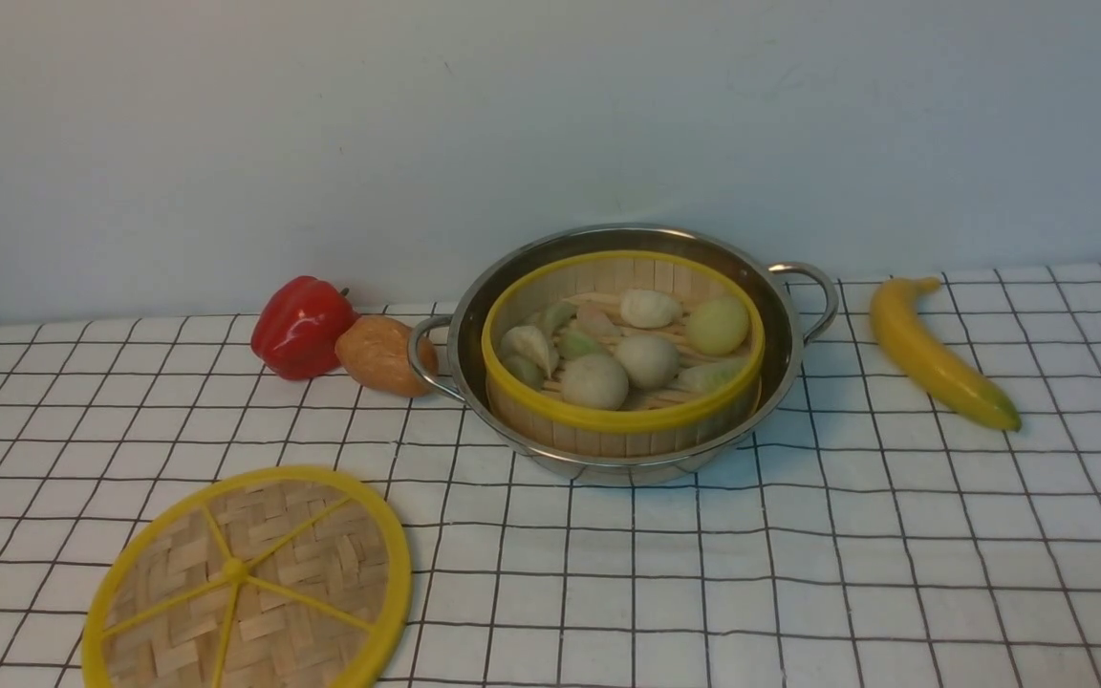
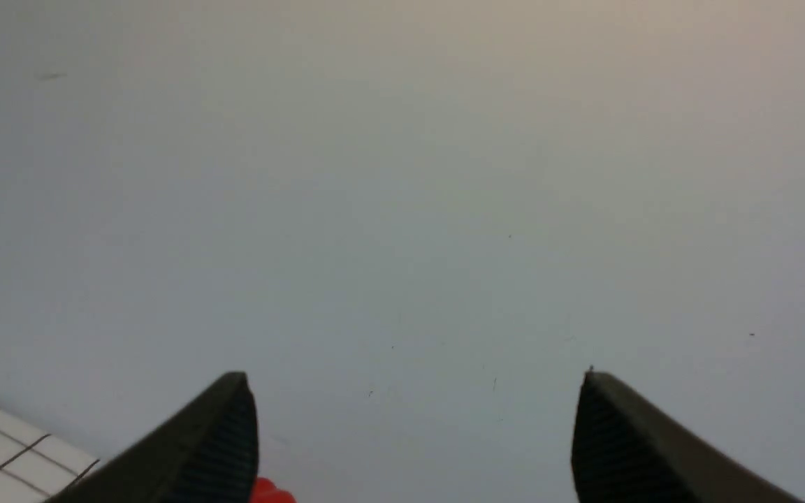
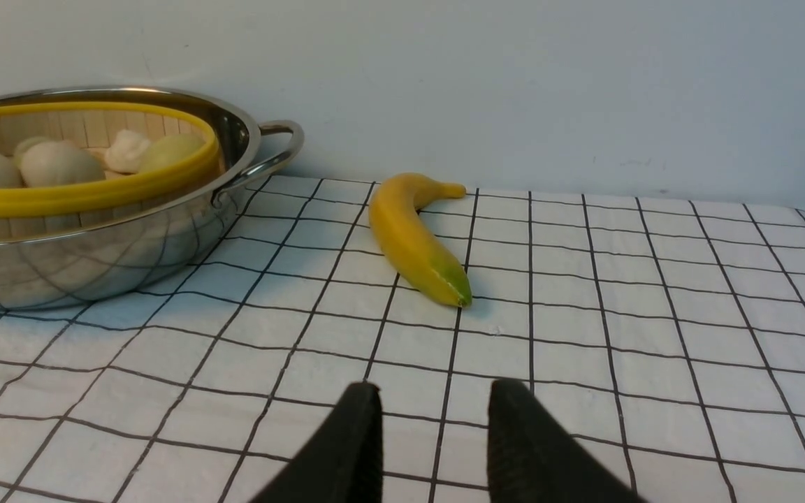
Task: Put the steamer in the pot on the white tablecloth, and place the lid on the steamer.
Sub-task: 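Grasp the bamboo steamer lid lying on the table by its centre knob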
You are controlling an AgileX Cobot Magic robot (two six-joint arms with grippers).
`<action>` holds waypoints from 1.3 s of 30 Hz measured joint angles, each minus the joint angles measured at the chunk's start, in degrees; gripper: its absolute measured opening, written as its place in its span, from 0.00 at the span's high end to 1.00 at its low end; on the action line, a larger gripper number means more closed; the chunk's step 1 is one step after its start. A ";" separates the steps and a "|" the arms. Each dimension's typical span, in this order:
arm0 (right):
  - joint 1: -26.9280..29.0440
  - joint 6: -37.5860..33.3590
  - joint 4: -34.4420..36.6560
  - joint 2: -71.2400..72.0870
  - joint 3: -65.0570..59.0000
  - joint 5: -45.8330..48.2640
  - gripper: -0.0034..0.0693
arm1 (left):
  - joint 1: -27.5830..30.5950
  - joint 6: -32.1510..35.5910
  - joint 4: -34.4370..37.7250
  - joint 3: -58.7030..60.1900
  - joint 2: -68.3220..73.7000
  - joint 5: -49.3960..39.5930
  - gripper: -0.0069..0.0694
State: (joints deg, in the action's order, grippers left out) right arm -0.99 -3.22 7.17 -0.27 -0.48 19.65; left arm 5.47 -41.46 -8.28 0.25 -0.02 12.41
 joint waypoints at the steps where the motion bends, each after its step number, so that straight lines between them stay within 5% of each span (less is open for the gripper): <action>1: 0.00 0.00 0.00 0.00 0.00 0.00 0.62 | 0.00 0.07 -0.44 0.00 0.00 0.20 0.18; 8: 0.00 0.00 0.00 0.00 0.00 0.00 0.62 | 0.00 1.88 -13.89 -0.49 0.00 -0.76 0.18; 13: 0.00 0.00 0.00 0.00 0.00 0.00 0.62 | 0.00 -6.60 -23.90 -2.92 0.00 -13.70 0.18; 31: 0.00 0.00 0.00 0.00 0.00 0.00 0.62 | 0.00 -8.27 -24.32 -17.77 8.94 -20.12 0.29; 35: 0.00 0.00 0.02 0.00 0.00 0.00 0.62 | 0.00 -5.49 -22.34 -23.31 16.34 -30.68 0.32; 36: 0.00 0.00 0.02 0.00 0.00 0.00 0.62 | 0.00 0.39 -19.50 -26.50 21.17 -40.95 0.34; 39: 0.00 0.00 0.02 0.00 0.00 0.00 0.62 | 0.00 8.47 -15.38 -29.42 25.54 -49.74 0.36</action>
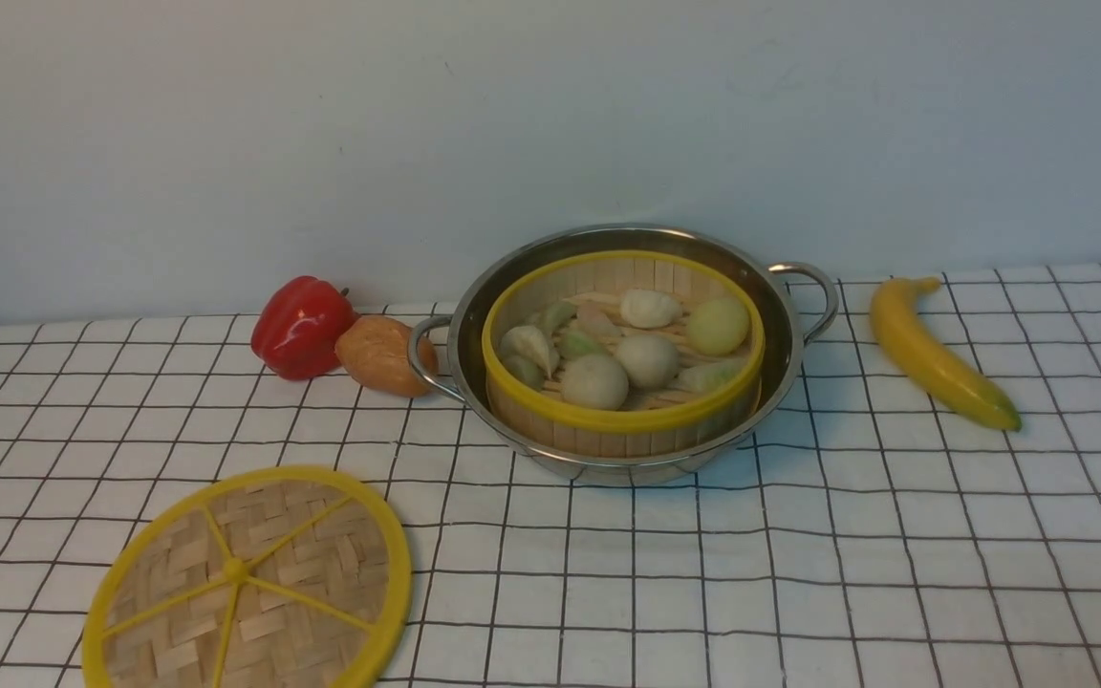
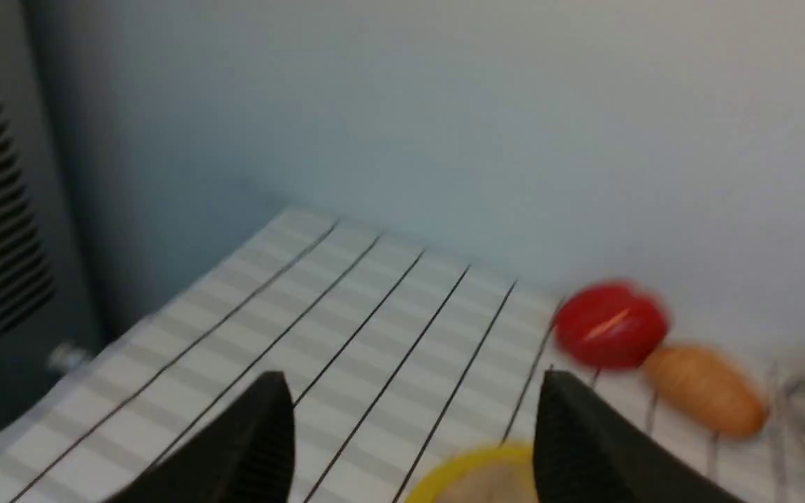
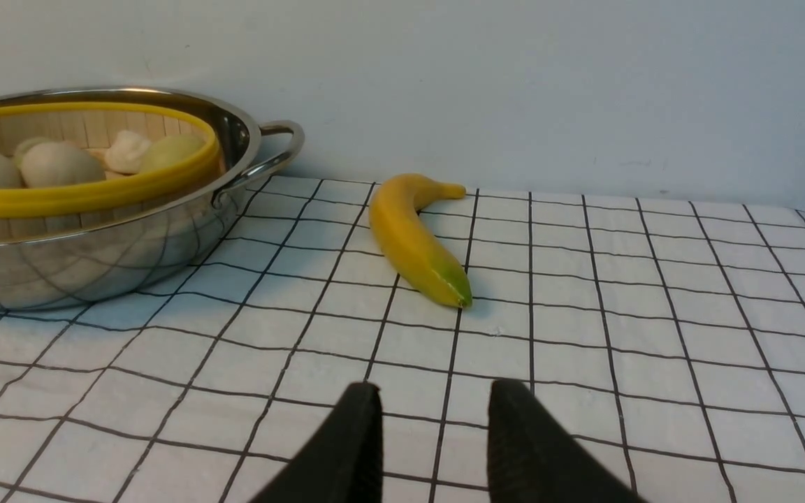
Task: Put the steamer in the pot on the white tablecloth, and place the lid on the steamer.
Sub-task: 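Grasp the bamboo steamer lid lying on the table by its centre knob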
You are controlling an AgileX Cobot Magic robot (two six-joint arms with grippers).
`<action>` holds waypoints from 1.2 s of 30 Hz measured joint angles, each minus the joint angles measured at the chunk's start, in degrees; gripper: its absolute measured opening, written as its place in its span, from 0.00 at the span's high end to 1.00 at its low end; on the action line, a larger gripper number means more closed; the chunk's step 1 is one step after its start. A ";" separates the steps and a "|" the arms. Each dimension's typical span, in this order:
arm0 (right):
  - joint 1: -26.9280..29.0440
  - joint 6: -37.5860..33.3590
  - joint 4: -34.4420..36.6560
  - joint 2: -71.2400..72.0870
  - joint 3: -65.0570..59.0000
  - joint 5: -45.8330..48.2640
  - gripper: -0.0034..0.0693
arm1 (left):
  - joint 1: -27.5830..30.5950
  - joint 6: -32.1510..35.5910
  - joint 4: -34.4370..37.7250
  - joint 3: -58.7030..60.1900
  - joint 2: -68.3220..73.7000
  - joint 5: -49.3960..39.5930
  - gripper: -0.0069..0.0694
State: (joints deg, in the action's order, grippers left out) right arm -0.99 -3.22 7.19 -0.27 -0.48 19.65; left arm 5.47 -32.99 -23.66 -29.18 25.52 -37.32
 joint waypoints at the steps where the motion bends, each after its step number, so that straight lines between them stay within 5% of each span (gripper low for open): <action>1: 0.00 0.00 0.00 0.00 0.00 0.00 0.62 | 0.00 6.79 3.86 -1.87 2.94 -4.43 0.38; 5: 0.00 0.00 0.00 0.00 0.00 0.00 0.62 | 0.00 23.23 14.44 -4.81 8.95 -9.33 0.43; 7: 0.00 0.00 0.00 0.00 0.00 0.00 0.62 | 0.00 39.43 24.63 -6.06 13.22 -11.78 0.49; 10: 0.00 0.00 0.00 0.00 0.00 0.00 0.62 | 0.00 49.43 32.72 -6.13 17.97 -14.20 0.54; 16: 0.00 0.00 0.00 0.00 0.00 0.00 0.62 | 0.00 54.59 37.36 -7.97 30.63 -15.65 0.56; 27: 0.00 0.00 0.00 0.00 0.00 0.00 0.62 | 0.00 58.10 38.16 -20.86 51.05 -14.80 0.40; 36: 0.00 0.00 0.00 0.00 0.00 0.00 0.62 | 0.00 60.62 39.72 -25.81 64.29 -12.85 0.47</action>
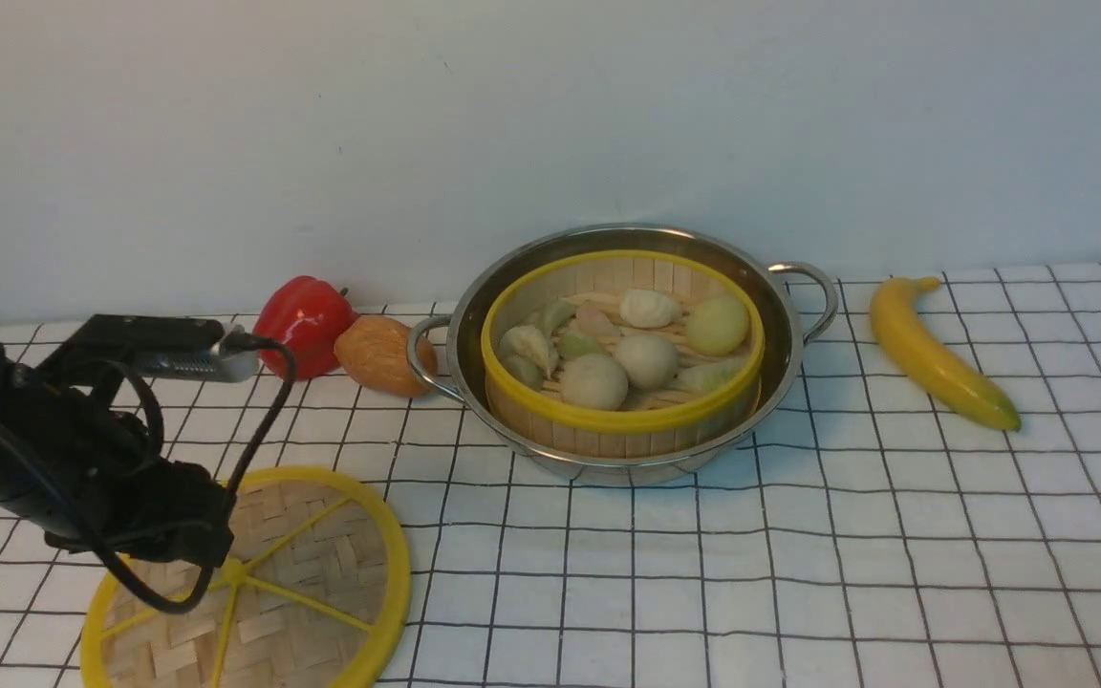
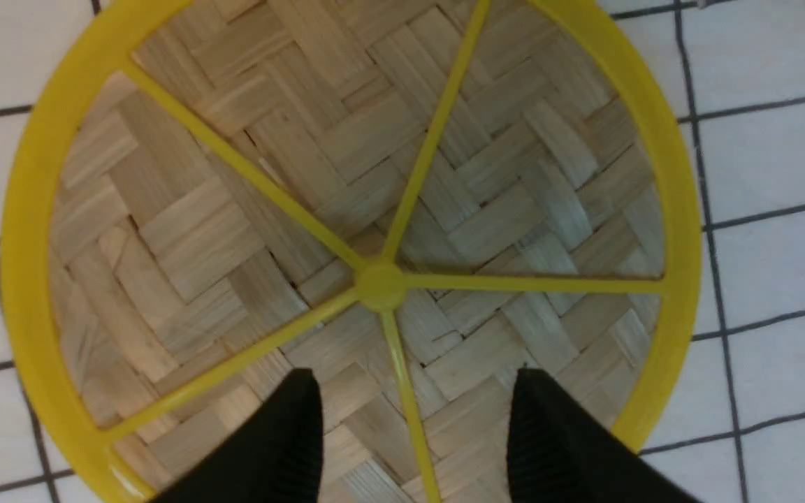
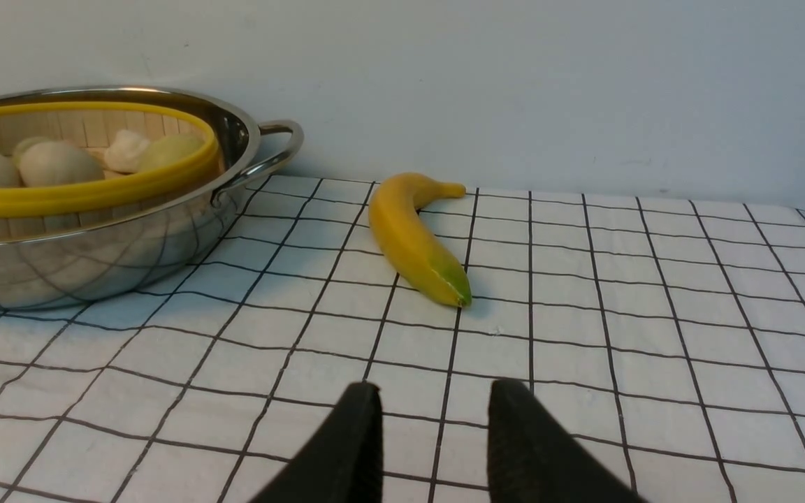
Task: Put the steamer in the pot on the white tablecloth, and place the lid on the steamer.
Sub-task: 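Grasp the bamboo steamer lid lying on the table by its centre knob, then place the yellow bamboo steamer lid onto the steamer in the pot with the left gripper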
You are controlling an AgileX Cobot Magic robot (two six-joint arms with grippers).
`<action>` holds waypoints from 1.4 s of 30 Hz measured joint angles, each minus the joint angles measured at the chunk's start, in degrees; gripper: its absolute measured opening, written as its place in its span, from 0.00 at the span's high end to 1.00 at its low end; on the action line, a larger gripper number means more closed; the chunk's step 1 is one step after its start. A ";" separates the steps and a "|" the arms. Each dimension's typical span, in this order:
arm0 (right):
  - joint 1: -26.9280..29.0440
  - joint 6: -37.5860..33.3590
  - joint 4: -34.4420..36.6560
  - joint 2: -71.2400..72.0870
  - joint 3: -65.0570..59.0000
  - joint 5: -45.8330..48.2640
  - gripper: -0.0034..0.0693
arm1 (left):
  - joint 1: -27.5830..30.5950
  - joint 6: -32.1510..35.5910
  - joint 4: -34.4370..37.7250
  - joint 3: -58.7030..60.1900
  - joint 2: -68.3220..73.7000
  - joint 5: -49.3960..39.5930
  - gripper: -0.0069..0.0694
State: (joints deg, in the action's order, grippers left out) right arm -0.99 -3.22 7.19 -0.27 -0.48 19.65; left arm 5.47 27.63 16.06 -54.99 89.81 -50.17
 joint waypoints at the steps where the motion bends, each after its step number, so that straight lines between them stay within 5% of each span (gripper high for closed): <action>1: 0.00 0.00 0.00 0.00 0.00 0.00 0.62 | 0.00 0.88 0.00 -0.04 1.19 0.16 0.48; 14: 0.00 0.00 0.00 0.00 0.00 0.00 0.62 | -3.21 3.08 -0.38 -0.11 8.84 6.45 0.54; 25: 0.00 0.00 0.00 0.00 0.00 0.00 0.62 | -4.29 -2.09 -6.53 -0.13 9.64 8.60 0.55; 32: 0.00 0.00 0.00 0.00 0.00 0.00 0.62 | -4.49 -2.25 -6.47 -0.32 9.58 8.20 0.76; 42: 0.00 0.00 0.00 0.00 0.00 0.00 0.62 | -4.49 -2.02 -7.39 -15.79 6.64 -9.33 0.76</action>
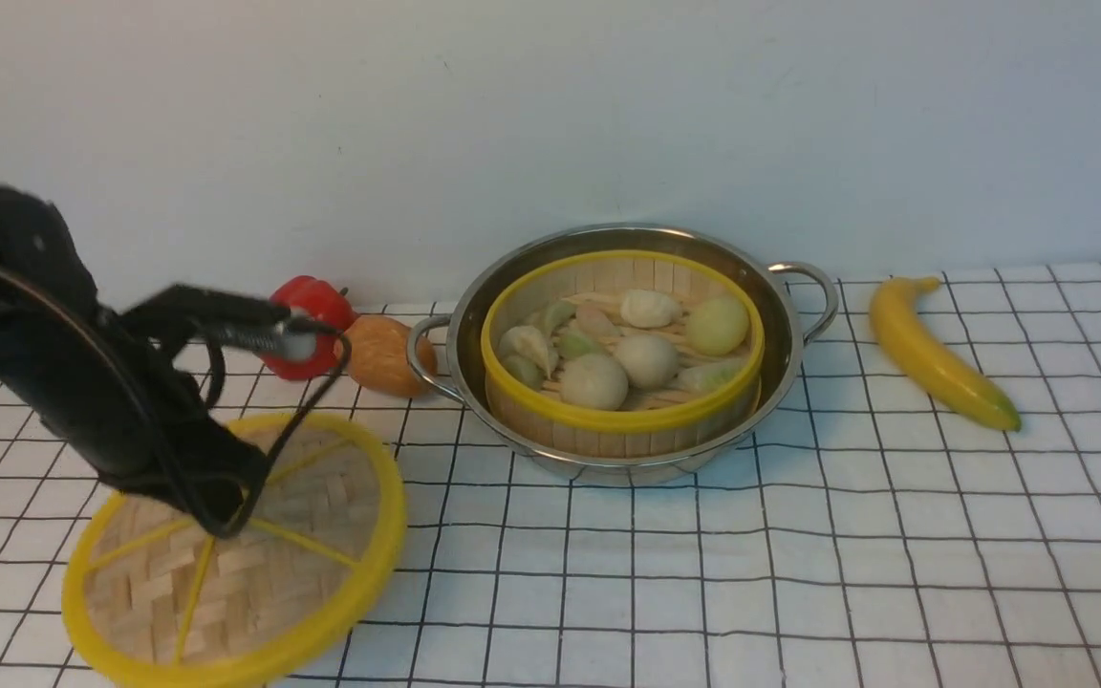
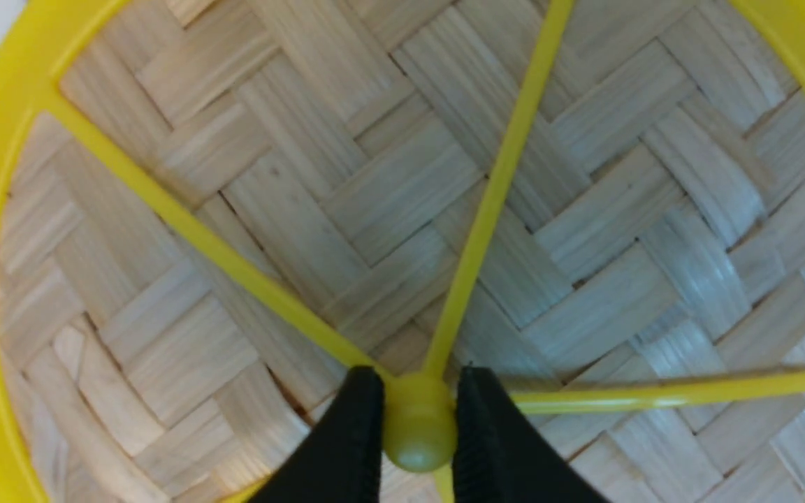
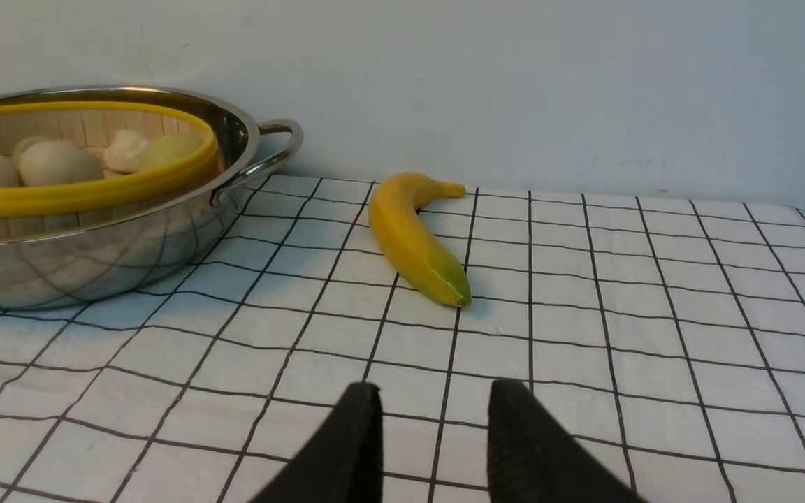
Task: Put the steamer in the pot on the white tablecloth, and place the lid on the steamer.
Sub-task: 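Place the yellow bamboo steamer lid onto the steamer in the pot with the left gripper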
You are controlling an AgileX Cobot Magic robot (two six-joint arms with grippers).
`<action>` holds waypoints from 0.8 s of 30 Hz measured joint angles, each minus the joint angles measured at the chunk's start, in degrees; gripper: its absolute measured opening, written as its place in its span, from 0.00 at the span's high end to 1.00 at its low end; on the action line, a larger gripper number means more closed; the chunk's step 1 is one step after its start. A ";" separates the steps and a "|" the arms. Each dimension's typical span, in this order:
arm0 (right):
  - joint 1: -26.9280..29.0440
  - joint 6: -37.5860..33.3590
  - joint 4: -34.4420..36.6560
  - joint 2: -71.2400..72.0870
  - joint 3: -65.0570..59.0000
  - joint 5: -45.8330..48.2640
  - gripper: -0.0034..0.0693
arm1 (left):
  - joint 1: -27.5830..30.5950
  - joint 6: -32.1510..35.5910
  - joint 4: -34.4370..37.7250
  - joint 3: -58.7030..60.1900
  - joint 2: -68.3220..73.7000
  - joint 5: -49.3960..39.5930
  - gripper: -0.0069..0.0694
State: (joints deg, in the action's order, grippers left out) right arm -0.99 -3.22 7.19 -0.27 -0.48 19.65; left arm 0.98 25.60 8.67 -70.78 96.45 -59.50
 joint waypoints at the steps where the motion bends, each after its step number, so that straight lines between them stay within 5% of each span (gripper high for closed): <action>1: 0.00 0.00 0.00 0.00 0.00 0.00 0.62 | 0.00 0.99 0.53 -2.85 -0.72 -1.25 0.76; 8: 0.00 0.00 0.00 0.00 0.00 0.00 0.62 | -4.94 14.84 5.27 -20.01 -0.89 -5.01 0.76; 15: 0.00 0.00 0.00 0.00 0.00 0.00 0.62 | -17.75 25.20 -0.84 -34.53 8.71 -5.69 0.76; 24: 0.00 0.00 0.00 0.00 0.00 0.00 0.62 | -23.16 40.32 0.35 -46.29 21.20 -4.06 0.76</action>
State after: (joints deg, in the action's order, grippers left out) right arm -0.99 -3.22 7.19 -0.27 -0.48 19.65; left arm -22.18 65.92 9.02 -117.07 117.65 -63.57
